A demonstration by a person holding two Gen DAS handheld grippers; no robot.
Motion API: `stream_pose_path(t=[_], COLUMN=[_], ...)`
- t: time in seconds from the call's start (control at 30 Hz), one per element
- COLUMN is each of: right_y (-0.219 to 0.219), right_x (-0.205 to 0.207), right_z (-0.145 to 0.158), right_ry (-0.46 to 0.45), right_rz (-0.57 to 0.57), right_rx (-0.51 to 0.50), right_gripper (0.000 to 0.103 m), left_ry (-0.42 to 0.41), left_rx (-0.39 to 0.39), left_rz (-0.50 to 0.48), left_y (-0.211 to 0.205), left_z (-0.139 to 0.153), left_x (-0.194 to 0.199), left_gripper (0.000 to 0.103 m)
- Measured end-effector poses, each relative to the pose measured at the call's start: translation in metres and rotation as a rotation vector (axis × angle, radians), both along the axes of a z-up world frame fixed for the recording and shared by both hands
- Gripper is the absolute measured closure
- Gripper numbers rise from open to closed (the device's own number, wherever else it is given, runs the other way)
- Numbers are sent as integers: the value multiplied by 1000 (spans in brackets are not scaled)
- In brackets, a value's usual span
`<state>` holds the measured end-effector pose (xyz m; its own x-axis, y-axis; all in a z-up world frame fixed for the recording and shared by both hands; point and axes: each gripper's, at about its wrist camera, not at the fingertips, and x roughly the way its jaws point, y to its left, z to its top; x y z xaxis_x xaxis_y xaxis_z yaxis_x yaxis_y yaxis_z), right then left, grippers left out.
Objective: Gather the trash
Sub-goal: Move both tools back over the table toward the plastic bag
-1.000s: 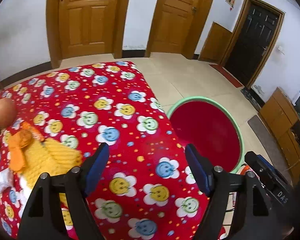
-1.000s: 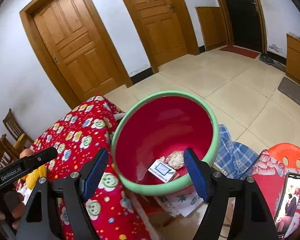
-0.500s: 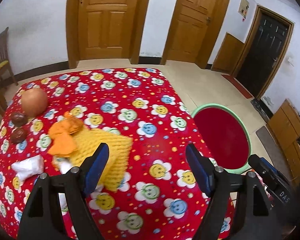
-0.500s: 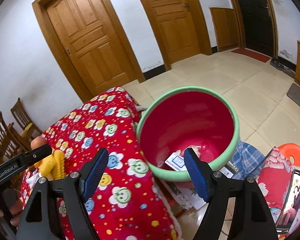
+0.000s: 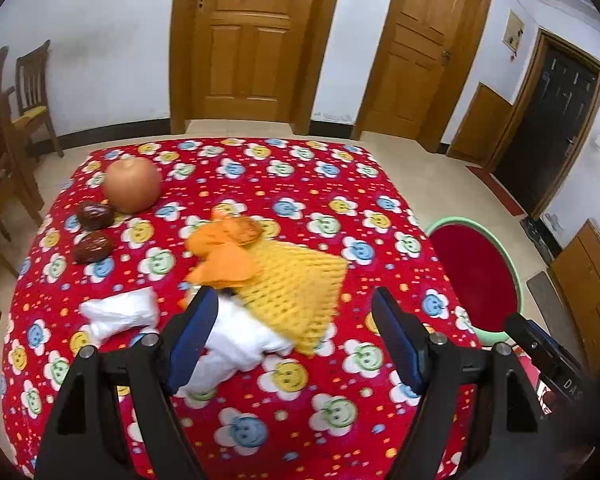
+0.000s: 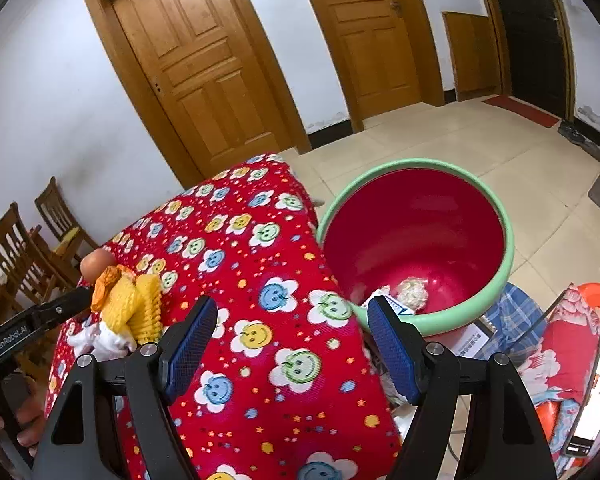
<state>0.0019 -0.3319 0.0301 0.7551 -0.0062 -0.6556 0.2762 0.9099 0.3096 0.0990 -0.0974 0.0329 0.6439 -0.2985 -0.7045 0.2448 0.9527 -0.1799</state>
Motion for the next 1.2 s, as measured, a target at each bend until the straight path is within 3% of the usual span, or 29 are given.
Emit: stream_pose_path(t=[0.73, 1.2], right_y=[45, 59], right_x=[15, 29], right_z=[-11, -20], right_ry=[37, 61], right_rz=[89, 122], right_rx=[-9, -5], right_gripper=[24, 24], left_ry=[42, 87], left_rx=[3, 101], left_rz=[205, 254], left_y=[101, 117], left_z=[-22, -67], left_x=[-1, 36], left_gripper=[25, 25])
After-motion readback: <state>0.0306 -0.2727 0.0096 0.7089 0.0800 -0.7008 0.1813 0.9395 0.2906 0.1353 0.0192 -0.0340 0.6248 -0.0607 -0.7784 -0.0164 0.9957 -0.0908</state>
